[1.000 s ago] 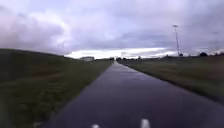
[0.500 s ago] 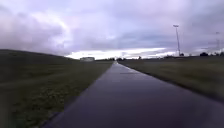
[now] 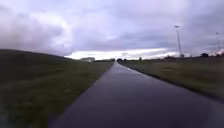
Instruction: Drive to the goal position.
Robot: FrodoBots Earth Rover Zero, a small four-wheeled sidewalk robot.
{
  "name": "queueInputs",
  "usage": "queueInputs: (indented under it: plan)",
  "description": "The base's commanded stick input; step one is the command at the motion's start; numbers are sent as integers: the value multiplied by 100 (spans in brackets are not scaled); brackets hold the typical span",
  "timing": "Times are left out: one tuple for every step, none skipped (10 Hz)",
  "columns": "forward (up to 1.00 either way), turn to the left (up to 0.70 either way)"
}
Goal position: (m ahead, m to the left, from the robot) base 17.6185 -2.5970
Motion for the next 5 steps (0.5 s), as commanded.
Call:
queueInputs:
  plan:
    - [70, 0]
    - [70, 0]
    - [70, 0]
    - [70, 0]
    - [70, 0]
